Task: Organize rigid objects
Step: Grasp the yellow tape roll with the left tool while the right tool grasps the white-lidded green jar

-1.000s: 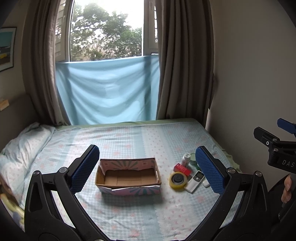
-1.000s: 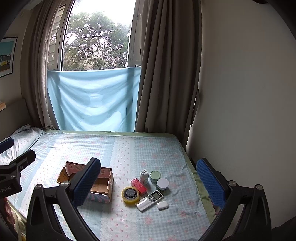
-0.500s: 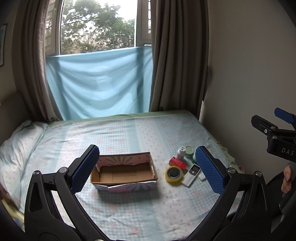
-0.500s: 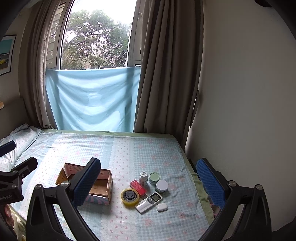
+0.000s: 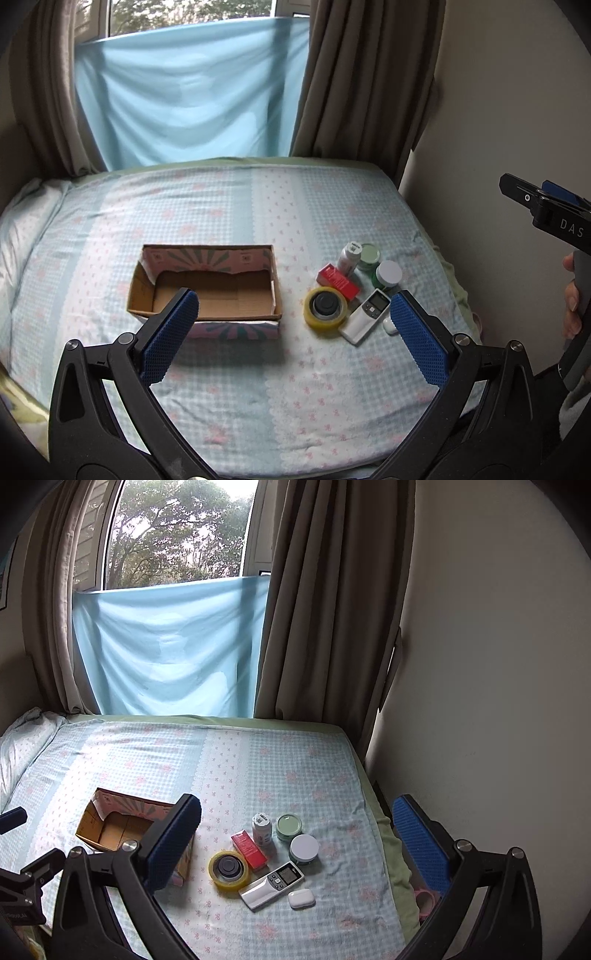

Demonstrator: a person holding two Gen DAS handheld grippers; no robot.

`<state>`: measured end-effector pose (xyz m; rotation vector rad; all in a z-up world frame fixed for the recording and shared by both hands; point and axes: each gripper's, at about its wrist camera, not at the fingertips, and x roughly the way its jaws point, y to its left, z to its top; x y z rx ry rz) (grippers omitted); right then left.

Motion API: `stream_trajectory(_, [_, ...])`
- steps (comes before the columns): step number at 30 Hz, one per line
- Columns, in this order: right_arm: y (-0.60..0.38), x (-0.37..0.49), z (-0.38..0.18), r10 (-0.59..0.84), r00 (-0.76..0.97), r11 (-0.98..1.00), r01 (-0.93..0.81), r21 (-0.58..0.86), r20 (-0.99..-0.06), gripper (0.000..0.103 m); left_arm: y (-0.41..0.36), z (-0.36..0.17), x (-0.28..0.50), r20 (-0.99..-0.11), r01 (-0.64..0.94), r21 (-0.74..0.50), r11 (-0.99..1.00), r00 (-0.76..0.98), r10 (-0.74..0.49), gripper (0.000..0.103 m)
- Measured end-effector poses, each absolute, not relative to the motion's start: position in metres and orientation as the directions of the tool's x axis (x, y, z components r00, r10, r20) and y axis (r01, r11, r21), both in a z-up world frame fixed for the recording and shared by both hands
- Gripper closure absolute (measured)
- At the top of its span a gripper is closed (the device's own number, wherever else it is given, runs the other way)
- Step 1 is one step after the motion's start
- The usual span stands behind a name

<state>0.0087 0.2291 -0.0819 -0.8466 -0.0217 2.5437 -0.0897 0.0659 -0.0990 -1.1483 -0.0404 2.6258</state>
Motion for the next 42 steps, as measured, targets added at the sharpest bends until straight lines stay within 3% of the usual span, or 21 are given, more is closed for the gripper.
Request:
stream_trajectory(15, [0.363,-0.093,-0.272,0.284,-0.542,-0.945,-0.299,-0.134,-0.791,0.000,0.179,-0.288,-0.171,-0.872,-0.074,-0.167,-0.983,-0.453,0.182,0.000])
stream_trajectory(26, [0.388,-0.137,-0.395,0.220,-0.438,-0.962,-0.244,-0.121,-0.872,0.000,0.217,-0.415,-0.217,-0.931,-0.009,-0.165,-0.986,-0.328,0.159,0.000])
stream_trajectory(37, [0.402,-0.146,-0.469,0.201,-0.386,-0.955,-0.283,-0.092,-0.900,0.000,0.231,-0.471,-0.248,-0.945,-0.069,-0.108,-0.992,-0.301,0.124,0.000])
stream_trajectory(42, [0.403,-0.153,-0.481,0.209,-0.397,-0.954,-0.284,-0.097,-0.894,0.000,0.228,-0.479,-0.263,-0.940,-0.036,-0.144,-0.989,-0.307,0.148,0.001])
